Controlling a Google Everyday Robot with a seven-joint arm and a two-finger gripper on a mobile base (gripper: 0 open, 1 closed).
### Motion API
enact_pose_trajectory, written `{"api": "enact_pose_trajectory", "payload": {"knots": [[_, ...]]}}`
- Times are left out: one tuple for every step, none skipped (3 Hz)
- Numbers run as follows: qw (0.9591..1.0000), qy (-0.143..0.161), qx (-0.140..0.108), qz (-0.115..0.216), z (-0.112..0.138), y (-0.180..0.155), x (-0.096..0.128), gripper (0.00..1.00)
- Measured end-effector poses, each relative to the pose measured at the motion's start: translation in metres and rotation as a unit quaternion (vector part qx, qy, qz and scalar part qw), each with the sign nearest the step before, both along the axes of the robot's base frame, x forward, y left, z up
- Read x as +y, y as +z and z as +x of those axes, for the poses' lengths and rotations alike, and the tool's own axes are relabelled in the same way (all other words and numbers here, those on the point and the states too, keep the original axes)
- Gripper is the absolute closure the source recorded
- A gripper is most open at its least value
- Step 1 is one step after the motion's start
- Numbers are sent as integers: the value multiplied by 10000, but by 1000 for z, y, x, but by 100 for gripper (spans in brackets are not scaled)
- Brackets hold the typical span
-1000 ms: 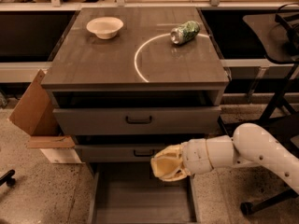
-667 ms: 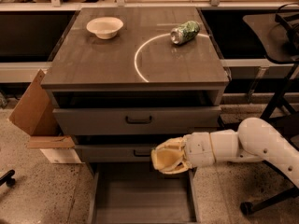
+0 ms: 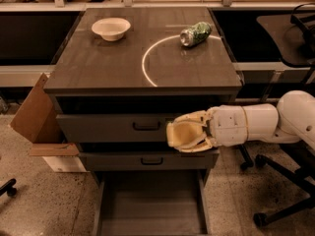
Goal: Pick sponge from bottom drawer and place on counter
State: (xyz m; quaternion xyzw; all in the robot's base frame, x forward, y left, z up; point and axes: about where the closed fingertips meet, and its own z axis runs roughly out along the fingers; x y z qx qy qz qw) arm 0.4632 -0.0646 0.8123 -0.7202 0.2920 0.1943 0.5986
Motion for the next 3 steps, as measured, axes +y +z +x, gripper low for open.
{"api": "enact_pose_trajectory", "payload": {"knots": [[10000,0,0,0,0,0,0,100],[9999,-121,-66,60,5,11,2,100],[9987,-346,-256,272,19,54,8,100]]}}
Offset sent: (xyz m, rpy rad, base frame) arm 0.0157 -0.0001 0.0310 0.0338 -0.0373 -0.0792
